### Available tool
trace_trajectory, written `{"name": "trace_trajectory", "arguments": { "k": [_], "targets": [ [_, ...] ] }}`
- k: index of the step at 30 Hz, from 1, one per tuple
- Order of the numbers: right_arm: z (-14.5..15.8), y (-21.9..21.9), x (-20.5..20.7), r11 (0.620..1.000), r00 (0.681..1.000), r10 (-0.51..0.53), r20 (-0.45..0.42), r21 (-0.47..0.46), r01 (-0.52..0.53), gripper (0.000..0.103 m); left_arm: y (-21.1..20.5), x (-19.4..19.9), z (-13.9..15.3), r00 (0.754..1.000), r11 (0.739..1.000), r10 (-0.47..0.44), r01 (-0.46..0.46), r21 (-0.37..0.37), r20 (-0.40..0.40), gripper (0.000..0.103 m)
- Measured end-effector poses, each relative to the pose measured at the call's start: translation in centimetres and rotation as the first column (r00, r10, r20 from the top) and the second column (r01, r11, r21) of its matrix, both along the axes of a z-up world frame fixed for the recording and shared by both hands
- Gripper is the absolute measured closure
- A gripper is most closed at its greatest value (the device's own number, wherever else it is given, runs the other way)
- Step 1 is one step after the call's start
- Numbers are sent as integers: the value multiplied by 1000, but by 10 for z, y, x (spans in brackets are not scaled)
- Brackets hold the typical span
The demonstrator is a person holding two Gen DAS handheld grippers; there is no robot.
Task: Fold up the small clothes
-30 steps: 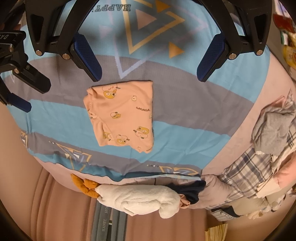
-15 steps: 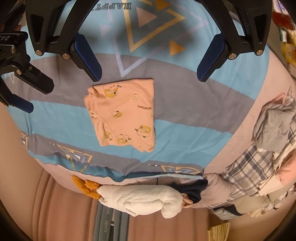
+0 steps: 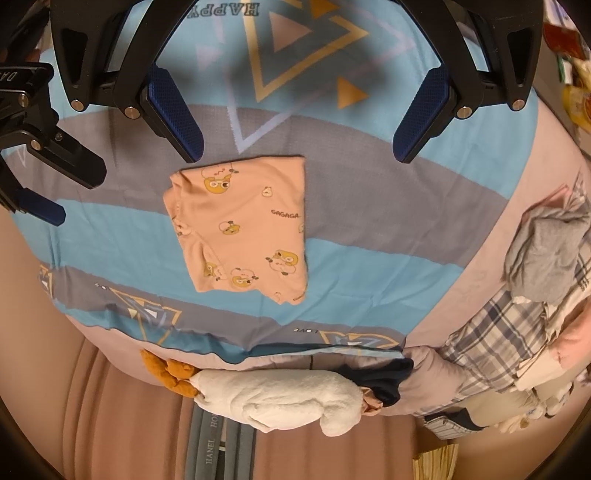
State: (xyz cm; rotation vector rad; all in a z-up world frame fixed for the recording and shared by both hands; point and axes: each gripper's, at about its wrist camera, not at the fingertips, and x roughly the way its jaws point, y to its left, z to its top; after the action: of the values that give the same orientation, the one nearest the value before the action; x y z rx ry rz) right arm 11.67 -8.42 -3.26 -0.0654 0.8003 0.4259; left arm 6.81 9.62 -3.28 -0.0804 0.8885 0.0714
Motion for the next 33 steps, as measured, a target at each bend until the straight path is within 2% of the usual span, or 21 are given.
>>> {"name": "trace_trajectory", "arguments": {
  "k": [33],
  "targets": [
    [-3, 2, 5, 1000, 1000, 2, -3, -4, -2, 0, 5, 3, -3, 1000, 1000, 4, -4, 1, -1, 2]
  ]
}}
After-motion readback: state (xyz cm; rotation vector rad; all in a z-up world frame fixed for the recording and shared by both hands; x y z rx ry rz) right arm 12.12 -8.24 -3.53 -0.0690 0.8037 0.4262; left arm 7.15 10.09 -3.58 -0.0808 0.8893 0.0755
